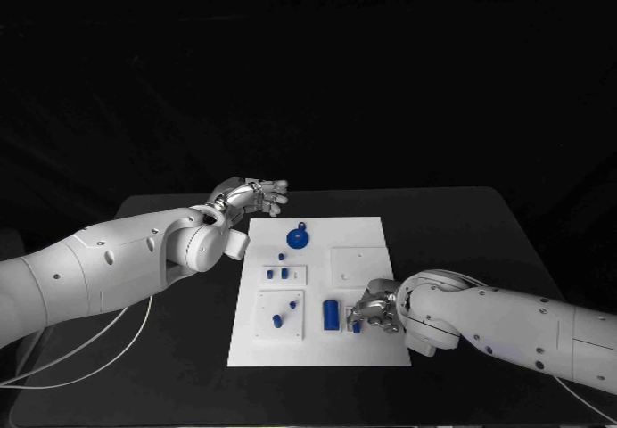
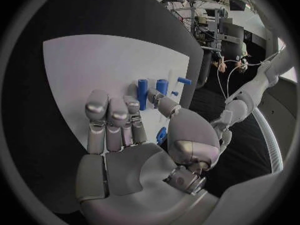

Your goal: Assemble the parts on the task board

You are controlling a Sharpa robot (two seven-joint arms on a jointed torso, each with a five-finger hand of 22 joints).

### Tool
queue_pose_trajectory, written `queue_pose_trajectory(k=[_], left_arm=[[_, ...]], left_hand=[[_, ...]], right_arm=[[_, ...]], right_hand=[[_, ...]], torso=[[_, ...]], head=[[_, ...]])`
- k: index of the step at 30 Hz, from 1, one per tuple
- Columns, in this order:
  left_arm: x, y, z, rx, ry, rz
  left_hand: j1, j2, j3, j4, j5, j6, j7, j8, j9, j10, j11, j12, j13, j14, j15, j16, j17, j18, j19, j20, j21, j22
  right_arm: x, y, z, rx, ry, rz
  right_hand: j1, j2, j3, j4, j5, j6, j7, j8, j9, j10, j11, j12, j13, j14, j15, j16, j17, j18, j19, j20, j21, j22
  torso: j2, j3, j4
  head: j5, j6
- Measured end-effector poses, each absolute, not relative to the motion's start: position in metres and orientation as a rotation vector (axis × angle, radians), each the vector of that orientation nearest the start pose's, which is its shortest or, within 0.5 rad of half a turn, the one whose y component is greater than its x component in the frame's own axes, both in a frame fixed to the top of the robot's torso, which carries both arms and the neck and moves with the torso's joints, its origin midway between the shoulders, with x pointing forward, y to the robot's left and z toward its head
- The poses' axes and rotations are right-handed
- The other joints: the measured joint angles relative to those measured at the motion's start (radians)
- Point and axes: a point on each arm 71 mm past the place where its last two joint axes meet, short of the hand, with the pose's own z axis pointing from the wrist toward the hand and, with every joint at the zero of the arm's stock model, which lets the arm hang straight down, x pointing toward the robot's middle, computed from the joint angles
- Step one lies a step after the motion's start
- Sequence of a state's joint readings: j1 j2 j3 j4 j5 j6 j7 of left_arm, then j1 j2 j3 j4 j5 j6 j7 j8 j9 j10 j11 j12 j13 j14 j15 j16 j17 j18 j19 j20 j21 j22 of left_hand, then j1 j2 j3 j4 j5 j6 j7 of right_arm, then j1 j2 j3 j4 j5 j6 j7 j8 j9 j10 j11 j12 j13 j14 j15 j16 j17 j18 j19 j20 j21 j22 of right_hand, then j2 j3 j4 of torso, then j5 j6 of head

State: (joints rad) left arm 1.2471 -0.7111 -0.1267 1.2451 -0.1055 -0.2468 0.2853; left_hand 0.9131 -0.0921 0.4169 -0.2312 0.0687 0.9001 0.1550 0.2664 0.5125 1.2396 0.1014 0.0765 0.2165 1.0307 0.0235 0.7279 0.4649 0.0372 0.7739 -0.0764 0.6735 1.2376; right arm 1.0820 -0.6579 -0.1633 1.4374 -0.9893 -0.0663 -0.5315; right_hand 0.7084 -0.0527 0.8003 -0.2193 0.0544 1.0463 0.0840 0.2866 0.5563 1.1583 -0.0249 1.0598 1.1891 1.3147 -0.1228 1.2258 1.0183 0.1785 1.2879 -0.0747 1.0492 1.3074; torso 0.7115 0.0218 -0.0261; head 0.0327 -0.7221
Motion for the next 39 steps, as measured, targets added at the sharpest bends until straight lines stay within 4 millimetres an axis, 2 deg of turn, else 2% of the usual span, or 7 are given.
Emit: queue_pose_trajectory(k=[25,29,35,39], left_arm=[[0.5349,0.2235,-0.2062,-1.039,1.566,-1.336],[0.5349,0.2236,-0.2063,-1.040,1.567,-1.335],[0.5350,0.2236,-0.2064,-1.040,1.568,-1.335],[0.5350,0.2237,-0.2064,-1.040,1.568,-1.335]], left_hand=[[0.000,0.000,0.000,0.000,0.000,0.000,0.000,0.000,0.000,0.000,0.000,0.000,0.000,0.000,0.000,0.000,0.002,-0.005,0.000,0.000,0.000,0.001],[0.000,0.000,0.000,0.000,0.000,0.000,0.000,0.000,0.000,0.000,0.000,0.000,0.000,0.000,0.000,0.000,0.002,0.007,0.000,0.000,0.000,0.001],[0.000,0.000,0.000,0.000,0.000,0.000,0.000,0.000,-0.001,0.000,0.000,0.000,0.000,0.000,0.000,0.000,0.002,0.008,0.000,0.000,0.000,0.001],[0.000,0.000,0.000,0.000,0.000,0.000,0.000,0.000,-0.001,0.000,0.000,0.000,0.000,0.000,0.000,0.000,0.003,0.008,0.000,0.000,0.000,0.002]], right_arm=[[0.4357,-0.1475,-0.3208,0.261,2.414,0.464],[0.4359,-0.1473,-0.3206,0.252,2.409,0.463],[0.4361,-0.1472,-0.3204,0.245,2.404,0.465],[0.4361,-0.1473,-0.3205,0.244,2.402,0.466]], right_hand=[[0.000,0.000,-0.008,-0.008,0.000,0.000,0.000,-0.004,0.000,0.000,0.000,-0.004,0.000,0.000,0.000,0.000,0.000,0.000,0.000,0.000,0.000,0.000],[-0.014,-0.014,-0.014,-0.009,0.000,0.000,0.000,-0.003,0.000,0.000,0.000,-0.004,0.000,0.000,0.000,0.000,0.000,0.000,0.000,0.000,0.000,0.000],[-0.049,-0.049,-0.061,-0.008,0.000,0.000,0.000,-0.002,0.000,0.000,0.000,-0.004,0.000,0.000,0.000,0.000,0.000,0.000,0.000,0.000,0.000,0.000],[-0.054,-0.054,-0.065,-0.007,0.000,0.000,0.000,-0.002,0.000,0.000,0.000,-0.004,0.001,0.000,0.001,0.000,0.000,0.000,0.000,0.000,0.000,0.000]], torso=[[0.000,-0.0007,-0.0004],[0.000,-0.0003,-0.0007],[0.000,0.0002,-0.0010],[0.000,0.0003,-0.0011]], head=[[0.014,-0.004],[0.016,-0.004],[0.021,-0.004],[0.023,-0.004]])
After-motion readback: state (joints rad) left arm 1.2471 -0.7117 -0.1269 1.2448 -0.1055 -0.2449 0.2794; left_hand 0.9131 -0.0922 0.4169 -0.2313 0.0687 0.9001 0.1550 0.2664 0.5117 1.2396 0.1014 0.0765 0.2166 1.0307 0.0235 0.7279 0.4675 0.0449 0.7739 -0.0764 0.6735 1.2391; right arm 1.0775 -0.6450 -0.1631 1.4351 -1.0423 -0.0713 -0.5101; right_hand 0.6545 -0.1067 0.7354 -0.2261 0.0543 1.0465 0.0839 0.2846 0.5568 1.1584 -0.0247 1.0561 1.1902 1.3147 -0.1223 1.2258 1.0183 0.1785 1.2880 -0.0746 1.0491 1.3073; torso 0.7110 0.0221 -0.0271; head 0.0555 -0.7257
